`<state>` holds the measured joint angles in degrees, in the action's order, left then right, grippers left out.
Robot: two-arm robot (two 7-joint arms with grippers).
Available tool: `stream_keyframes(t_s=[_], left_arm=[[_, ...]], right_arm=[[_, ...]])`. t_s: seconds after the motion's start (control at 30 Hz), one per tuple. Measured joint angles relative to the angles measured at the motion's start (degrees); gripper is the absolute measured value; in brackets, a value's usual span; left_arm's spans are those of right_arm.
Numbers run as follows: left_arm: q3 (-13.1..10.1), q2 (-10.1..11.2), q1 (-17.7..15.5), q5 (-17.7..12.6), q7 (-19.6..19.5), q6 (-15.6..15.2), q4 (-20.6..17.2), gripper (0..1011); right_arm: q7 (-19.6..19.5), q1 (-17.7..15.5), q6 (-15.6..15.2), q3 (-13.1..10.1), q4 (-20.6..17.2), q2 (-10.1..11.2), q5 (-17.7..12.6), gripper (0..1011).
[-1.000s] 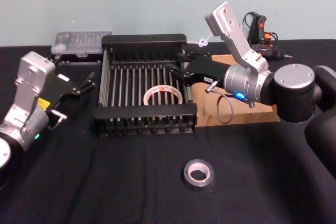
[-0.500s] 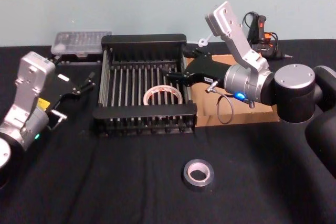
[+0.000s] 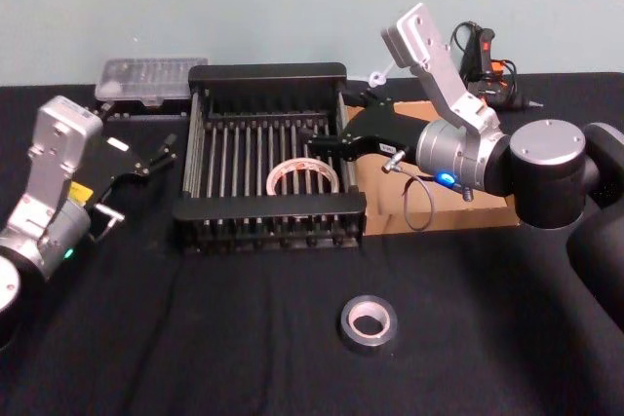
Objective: Pick up the white tape and place it into the black box , Pick up the silver tape and place it into the brown box.
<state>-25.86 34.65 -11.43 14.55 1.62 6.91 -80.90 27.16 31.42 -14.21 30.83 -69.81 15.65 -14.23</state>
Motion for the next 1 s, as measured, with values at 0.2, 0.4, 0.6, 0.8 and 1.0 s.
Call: stream_keyframes(t_s=[0.2, 0.4, 0.6, 0.8, 1.0], left_arm=[[0.0, 0.0, 0.0, 0.0, 0.0, 0.0, 0.0, 1001], [0.0, 0.0, 0.0, 0.0, 0.0, 0.0, 0.0, 1001], [0.0, 0.0, 0.0, 0.0, 0.0, 0.0, 0.0, 1001], [0.0, 0.0, 0.0, 0.0, 0.0, 0.0, 0.0, 1001], [0.0, 0.0, 0.0, 0.0, 0.0, 0.0, 0.0, 1001]], right_arm=[[-0.5, -0.8, -0.9, -0.9, -1.5, 0.4, -0.6, 1002], [-1.9, -3.3, -3.0, -2.5, -5.8, 1.9, -1.7, 1002], [-2.6, -6.9, -5.5, -4.0, -11.8, 4.8, -2.8, 1002], [-2.3, -10.7, -7.7, -5.2, -17.8, 8.8, -4.0, 1002], [-1.5, -15.6, -10.5, -6.8, -24.7, 14.0, -6.2, 1003]])
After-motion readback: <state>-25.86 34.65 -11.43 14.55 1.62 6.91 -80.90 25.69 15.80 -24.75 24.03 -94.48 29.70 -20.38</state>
